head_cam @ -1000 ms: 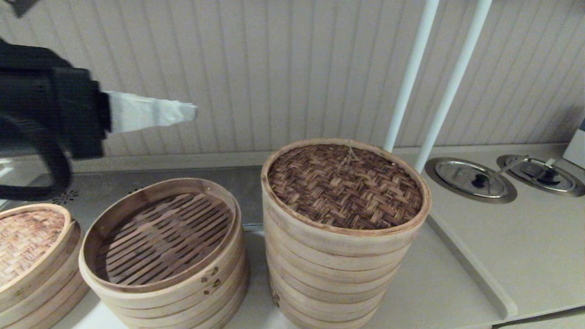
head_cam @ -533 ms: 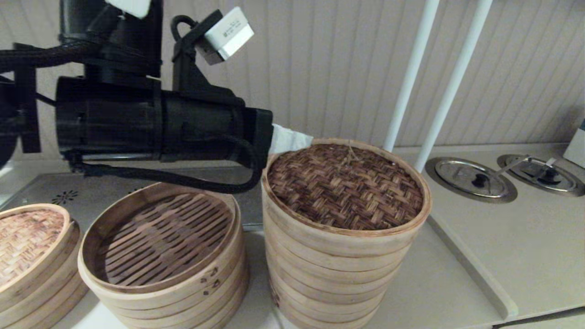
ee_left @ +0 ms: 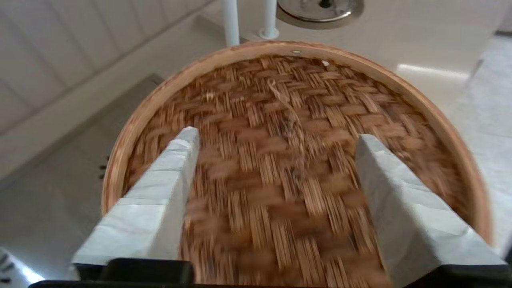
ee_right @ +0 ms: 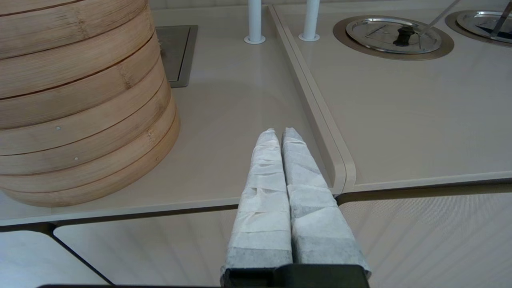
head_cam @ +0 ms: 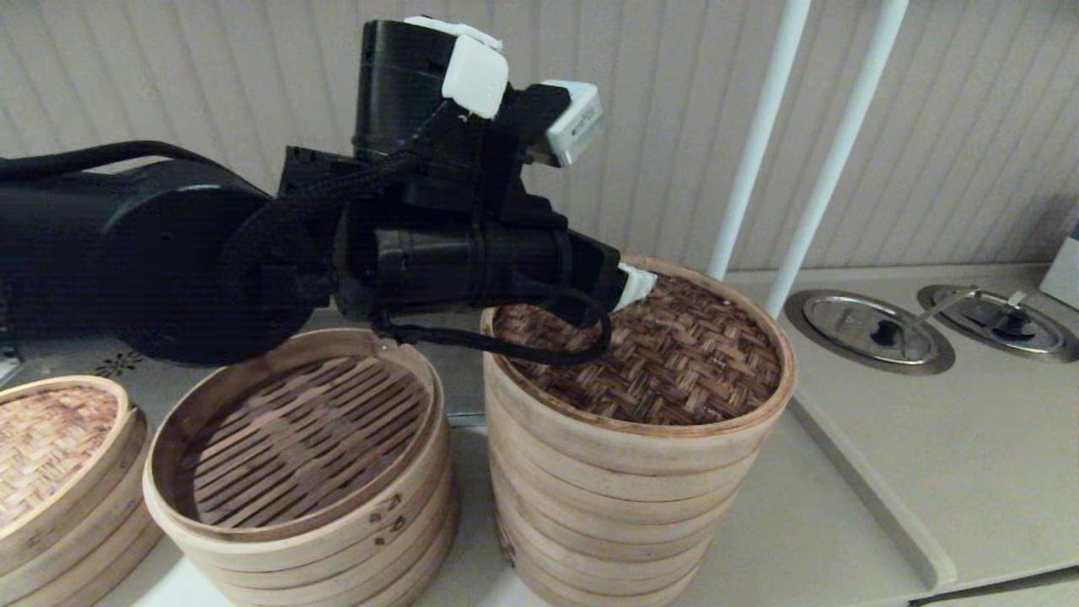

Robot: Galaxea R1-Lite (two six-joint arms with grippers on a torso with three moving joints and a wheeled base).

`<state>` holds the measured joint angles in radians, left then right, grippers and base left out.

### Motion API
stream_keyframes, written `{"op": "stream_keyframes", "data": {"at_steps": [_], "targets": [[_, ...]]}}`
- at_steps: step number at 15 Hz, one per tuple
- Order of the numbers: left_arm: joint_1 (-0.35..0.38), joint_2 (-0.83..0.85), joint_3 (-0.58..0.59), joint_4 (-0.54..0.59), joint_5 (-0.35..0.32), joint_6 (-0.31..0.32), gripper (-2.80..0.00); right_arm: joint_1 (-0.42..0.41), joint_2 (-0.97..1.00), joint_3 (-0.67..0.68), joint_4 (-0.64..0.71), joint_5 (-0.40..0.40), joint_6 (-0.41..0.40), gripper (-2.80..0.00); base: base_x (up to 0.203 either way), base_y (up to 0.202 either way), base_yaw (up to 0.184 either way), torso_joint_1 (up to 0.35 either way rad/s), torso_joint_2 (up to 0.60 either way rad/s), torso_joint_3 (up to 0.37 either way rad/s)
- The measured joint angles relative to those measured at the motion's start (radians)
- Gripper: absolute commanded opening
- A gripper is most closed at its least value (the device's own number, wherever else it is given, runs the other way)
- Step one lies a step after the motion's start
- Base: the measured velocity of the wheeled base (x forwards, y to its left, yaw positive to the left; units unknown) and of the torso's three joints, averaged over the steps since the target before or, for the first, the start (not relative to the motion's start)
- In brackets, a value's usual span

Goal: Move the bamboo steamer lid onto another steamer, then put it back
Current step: Pick up the steamer

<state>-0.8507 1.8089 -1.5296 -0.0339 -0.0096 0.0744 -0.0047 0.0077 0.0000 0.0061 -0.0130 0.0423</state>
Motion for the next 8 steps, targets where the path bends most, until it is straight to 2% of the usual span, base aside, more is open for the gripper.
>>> {"op": "stream_keyframes", "data": {"at_steps": [2, 8], "targets": [[-0.003, 0.031, -0.001, -0.029, 0.004, 0.028, 0.00, 0.001, 0.000, 0.000, 0.000, 0.000, 0.000, -2.80, 0.000, 0.000, 0.000, 0.000, 0.00, 0.000], [-0.016, 0.097, -0.003, -0.056, 0.023, 0.045, 0.00, 0.001, 0.000, 0.000, 0.000, 0.000, 0.000, -2.80, 0.000, 0.000, 0.000, 0.000, 0.00, 0.000]]}}
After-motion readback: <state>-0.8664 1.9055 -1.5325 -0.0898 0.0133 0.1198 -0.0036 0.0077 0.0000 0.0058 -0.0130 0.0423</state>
